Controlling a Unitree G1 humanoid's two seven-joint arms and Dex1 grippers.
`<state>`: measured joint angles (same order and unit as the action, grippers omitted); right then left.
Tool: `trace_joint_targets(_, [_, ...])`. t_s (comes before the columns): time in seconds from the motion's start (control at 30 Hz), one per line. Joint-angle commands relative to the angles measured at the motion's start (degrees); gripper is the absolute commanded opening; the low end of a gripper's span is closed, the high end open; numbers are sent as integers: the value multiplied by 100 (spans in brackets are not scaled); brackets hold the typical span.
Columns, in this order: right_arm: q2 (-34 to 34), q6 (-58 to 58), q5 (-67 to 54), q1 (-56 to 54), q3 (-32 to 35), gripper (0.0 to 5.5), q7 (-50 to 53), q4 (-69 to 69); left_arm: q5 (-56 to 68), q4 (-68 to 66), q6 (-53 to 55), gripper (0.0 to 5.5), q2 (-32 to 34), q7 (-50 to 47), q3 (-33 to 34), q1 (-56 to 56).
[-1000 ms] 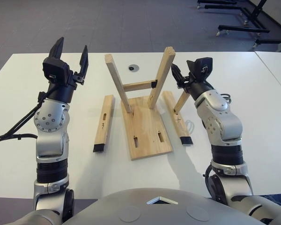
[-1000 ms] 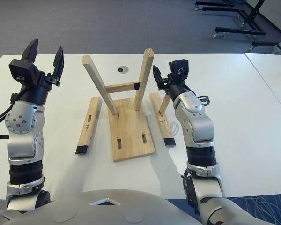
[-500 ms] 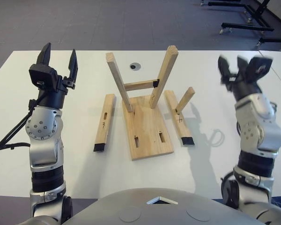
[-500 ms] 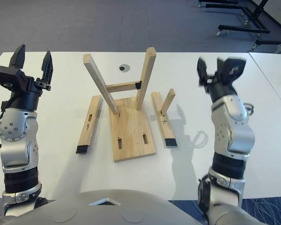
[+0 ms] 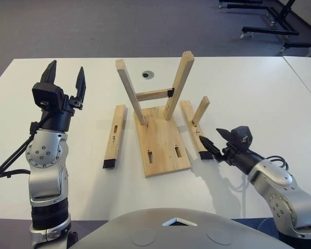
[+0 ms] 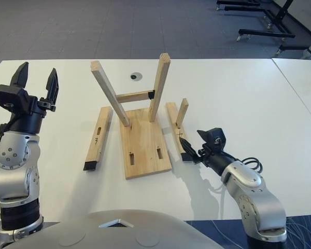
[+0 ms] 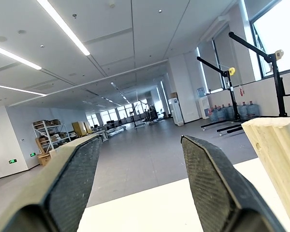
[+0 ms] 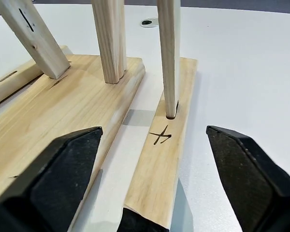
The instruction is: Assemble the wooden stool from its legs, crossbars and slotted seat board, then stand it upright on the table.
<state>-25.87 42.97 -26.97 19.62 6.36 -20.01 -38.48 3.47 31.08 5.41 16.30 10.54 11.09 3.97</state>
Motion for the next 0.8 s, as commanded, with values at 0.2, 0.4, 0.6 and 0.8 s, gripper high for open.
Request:
trace_joint_targets(0.2, [95,542,607,-438,-574,418,557,656,1,-142,150,297,128,173,-209,-338])
trace_joint_targets(0.4, [-226,816,636,-416,-270,418,388,816,-21,-202,178,297,150,258,-294,-466])
trace_joint_targets(0.6, [-757,495,766,-268,279,399,-53,1261,-133,-162,106,297,37,139,-322,-338])
trace_joint_targets(0.8, [-855,93,679,-481,333,303,-557,1818,-162,-291,29,297,-3,107,-372,-433])
